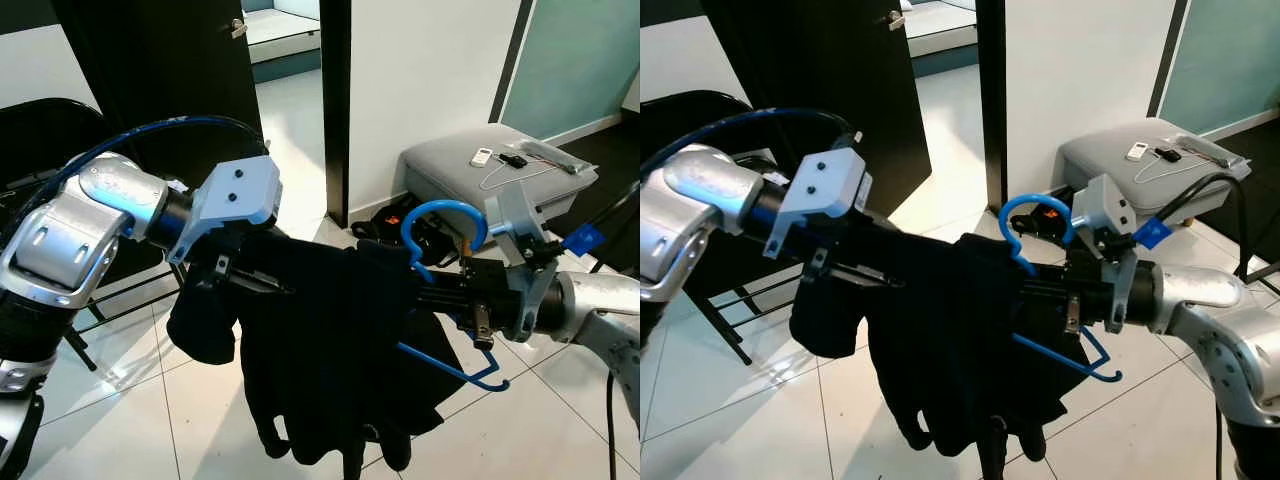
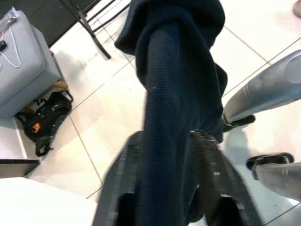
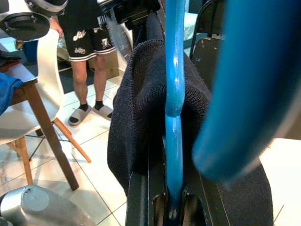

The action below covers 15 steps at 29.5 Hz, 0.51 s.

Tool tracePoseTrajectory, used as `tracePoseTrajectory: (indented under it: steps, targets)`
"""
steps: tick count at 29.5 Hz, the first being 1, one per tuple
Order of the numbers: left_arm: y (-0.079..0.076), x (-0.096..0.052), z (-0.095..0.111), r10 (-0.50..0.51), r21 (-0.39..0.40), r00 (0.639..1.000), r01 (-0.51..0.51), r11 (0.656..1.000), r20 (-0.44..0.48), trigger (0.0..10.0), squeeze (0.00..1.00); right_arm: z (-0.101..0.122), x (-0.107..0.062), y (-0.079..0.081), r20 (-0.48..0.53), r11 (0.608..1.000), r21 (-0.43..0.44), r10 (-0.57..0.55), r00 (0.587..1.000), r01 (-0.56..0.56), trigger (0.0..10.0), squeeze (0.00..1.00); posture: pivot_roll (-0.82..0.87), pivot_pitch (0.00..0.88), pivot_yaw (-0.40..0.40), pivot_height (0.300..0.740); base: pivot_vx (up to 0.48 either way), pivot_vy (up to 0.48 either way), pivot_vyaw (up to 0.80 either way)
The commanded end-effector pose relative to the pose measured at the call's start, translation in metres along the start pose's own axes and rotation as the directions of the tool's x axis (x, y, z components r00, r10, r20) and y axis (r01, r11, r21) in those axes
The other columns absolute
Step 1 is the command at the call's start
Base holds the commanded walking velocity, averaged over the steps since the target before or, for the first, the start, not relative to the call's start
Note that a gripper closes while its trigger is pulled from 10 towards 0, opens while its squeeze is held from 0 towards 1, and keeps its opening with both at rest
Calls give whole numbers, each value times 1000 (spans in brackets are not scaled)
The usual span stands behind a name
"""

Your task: Hang hanger

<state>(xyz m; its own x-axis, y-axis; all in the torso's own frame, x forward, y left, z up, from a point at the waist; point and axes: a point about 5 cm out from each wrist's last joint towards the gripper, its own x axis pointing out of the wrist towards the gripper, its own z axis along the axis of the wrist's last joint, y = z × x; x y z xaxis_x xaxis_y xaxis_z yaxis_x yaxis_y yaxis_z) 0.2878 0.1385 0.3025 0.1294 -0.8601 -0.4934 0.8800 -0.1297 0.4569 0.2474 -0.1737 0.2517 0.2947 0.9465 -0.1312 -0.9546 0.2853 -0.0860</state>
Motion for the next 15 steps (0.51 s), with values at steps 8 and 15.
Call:
tracePoseTrajectory:
  steps: [8,15]
  targets:
    - [-2,-7,0,-30,-22,1000,30,999,1,0,0,6,3,6,26,999,-38,31,999,-30,10000,0,-89,0,93,740,0,0,0]
    - [-3,-5,-4,-30,9,999,30,1000,-39,0,0,7,5,6,36,999,-43,26,999,-24,10000,0,-87,1,94,740,0,0,0]
